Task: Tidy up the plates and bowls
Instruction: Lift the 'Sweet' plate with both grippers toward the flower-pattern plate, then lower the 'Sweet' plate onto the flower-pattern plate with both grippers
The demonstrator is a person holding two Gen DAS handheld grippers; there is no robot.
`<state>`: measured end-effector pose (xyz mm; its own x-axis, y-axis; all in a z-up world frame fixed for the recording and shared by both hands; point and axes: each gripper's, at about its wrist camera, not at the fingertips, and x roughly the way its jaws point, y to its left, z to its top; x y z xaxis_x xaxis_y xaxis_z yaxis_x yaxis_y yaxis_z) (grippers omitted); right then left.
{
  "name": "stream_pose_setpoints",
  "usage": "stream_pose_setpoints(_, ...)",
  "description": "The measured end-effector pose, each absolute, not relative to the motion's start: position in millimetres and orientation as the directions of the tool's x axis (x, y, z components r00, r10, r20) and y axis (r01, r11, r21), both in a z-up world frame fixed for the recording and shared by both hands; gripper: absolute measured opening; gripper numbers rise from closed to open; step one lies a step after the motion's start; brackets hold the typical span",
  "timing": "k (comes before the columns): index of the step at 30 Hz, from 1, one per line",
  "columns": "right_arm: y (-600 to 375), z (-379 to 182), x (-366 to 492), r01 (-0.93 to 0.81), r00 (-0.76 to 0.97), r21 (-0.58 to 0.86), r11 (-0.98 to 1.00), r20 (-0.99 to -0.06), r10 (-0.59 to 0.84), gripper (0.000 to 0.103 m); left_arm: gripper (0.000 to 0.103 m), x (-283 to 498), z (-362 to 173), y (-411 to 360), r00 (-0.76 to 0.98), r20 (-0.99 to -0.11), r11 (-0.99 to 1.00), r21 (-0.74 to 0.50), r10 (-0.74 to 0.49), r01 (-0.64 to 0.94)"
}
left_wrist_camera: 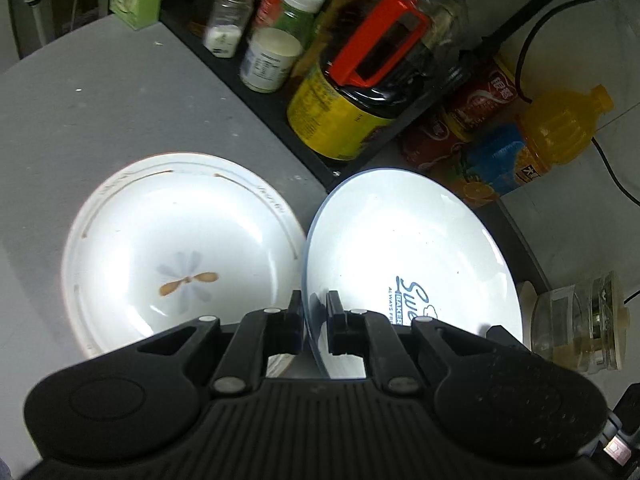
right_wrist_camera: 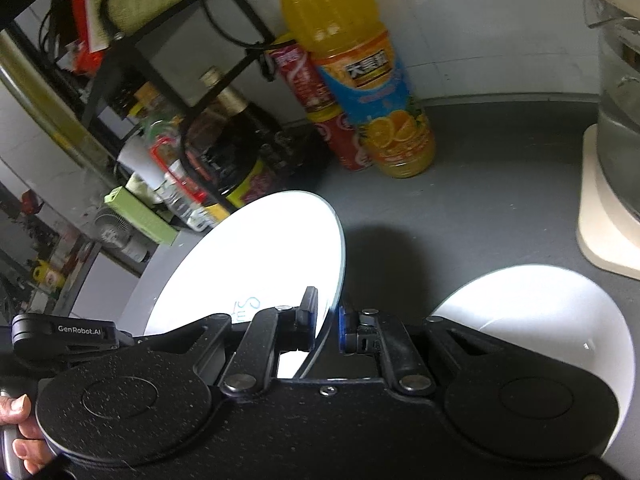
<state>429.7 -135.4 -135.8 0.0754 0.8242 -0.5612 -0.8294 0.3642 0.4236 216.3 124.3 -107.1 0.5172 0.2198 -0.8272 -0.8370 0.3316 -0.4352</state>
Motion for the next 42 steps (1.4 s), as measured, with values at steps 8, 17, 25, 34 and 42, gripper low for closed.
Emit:
stream_pose_setpoints(8,-130,-133,407,-0.836,0.082,0.415,0.359,-0.553,0.829,0.01,0.009,193,-101,128,0.523,-0.82,0.324,-0.442,0.233,-0.837)
stream_pose_setpoints(17,-118,-145,377,-0.81,0.128,0.423,0.405,-0.547,0.827,0.01,0.009,177,-102,150,0.539,-0.817,0.371,-0.445,0.205,-0.815)
stream_pose_setpoints(25,-112,-162,344,-0.771,0.18,0.426,0.473,-0.567,0.804,0.01,0.008,160,-113,177,0.544,-0.825,0.42,-0.444,0.153,-0.791)
stream_pose_setpoints(34,-112,-173,317,-0.737,0.23,0.408,0.538,-0.598,0.768,0.011,0.009,145,-133,195,0.545,-0.834,0.452,-0.455,0.084,-0.767)
stream_pose_setpoints(42,-111,-182,298,-0.716,0.257,0.393,0.577,-0.62,0.741,0.011,0.009,136,-146,203,0.541,-0.84,0.473,-0.46,0.042,-0.751)
